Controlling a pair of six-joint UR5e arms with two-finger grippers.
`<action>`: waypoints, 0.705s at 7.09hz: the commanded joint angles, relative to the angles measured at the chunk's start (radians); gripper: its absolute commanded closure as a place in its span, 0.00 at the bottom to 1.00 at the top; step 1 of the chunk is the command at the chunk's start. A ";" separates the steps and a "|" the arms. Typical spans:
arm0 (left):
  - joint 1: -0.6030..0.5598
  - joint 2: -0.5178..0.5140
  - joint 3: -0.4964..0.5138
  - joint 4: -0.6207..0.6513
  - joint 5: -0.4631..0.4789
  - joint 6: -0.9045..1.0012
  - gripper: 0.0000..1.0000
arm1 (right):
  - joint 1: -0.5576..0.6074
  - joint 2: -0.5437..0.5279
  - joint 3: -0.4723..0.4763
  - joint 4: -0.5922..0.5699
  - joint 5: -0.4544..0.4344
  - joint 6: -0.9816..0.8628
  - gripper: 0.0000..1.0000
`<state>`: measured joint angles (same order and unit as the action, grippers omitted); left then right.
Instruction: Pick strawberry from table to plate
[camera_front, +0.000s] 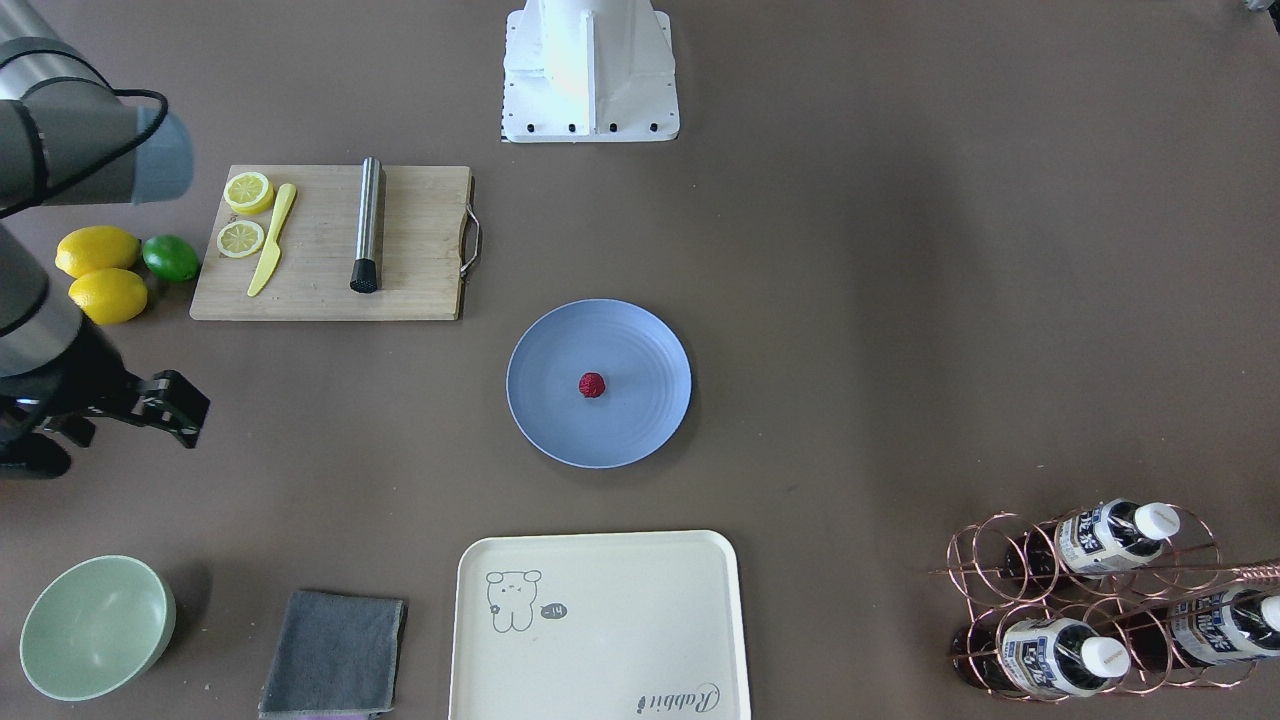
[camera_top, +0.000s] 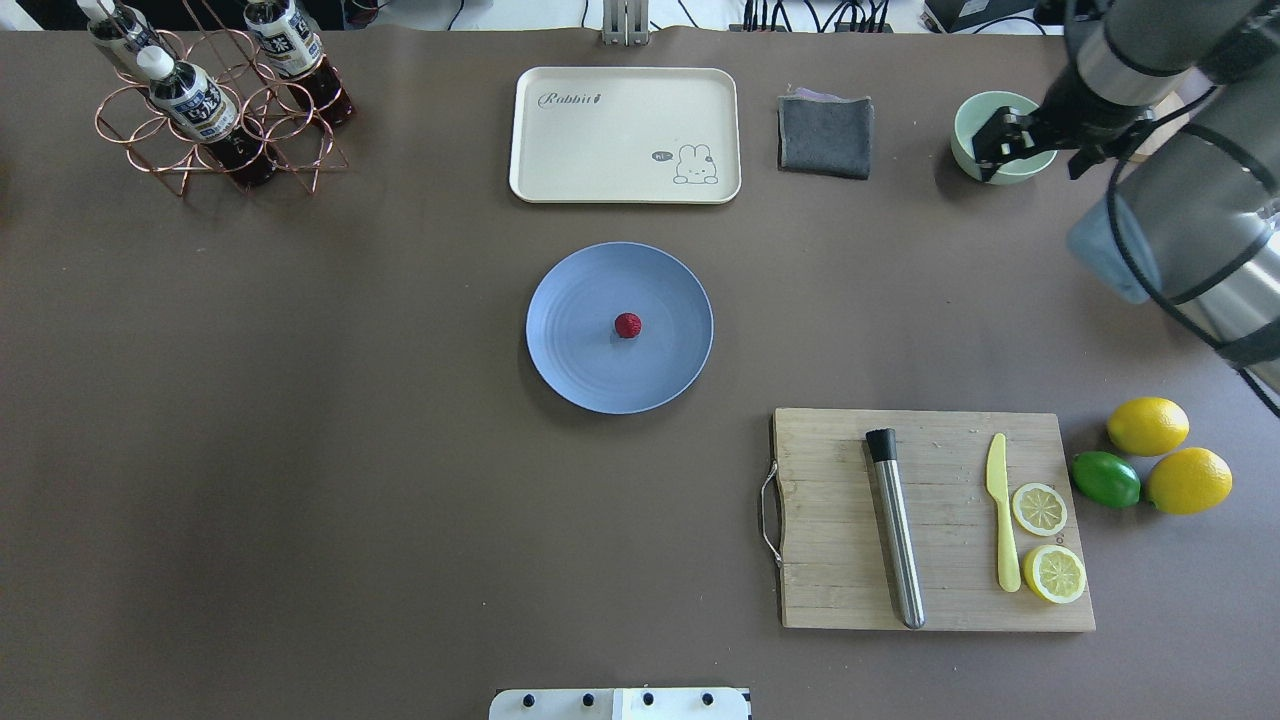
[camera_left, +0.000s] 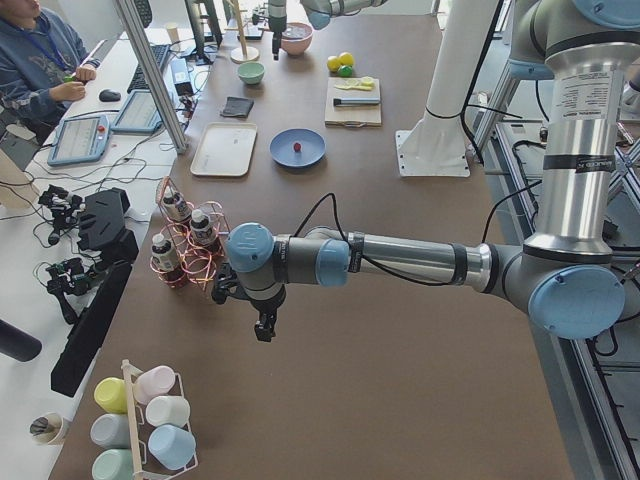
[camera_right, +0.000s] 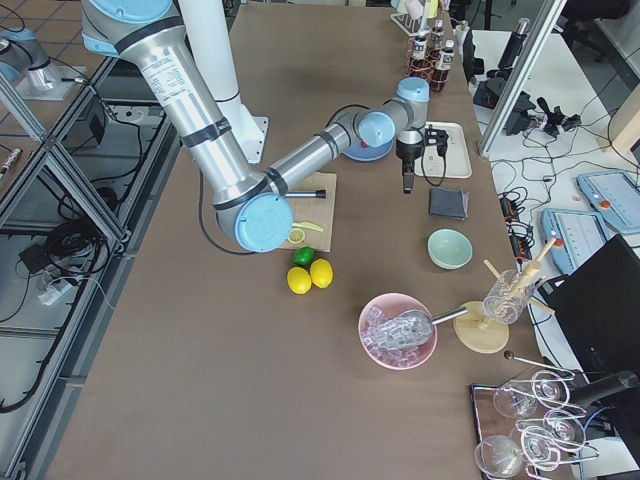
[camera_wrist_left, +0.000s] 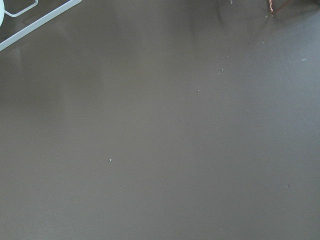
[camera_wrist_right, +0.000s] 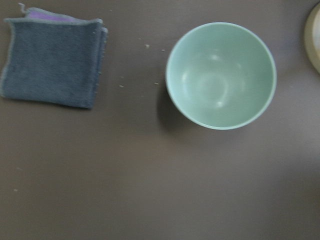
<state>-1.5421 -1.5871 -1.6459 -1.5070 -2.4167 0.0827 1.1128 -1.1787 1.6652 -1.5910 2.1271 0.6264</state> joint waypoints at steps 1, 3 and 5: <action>0.000 0.001 -0.002 0.002 -0.001 0.000 0.02 | 0.166 -0.184 0.027 0.005 0.068 -0.324 0.00; 0.000 -0.001 -0.003 0.002 -0.001 0.000 0.02 | 0.305 -0.289 0.016 0.002 0.100 -0.578 0.00; 0.000 -0.002 -0.003 0.001 -0.001 0.000 0.02 | 0.360 -0.370 0.016 0.002 0.097 -0.622 0.00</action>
<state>-1.5417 -1.5886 -1.6489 -1.5052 -2.4175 0.0828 1.4390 -1.5005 1.6820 -1.5891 2.2242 0.0349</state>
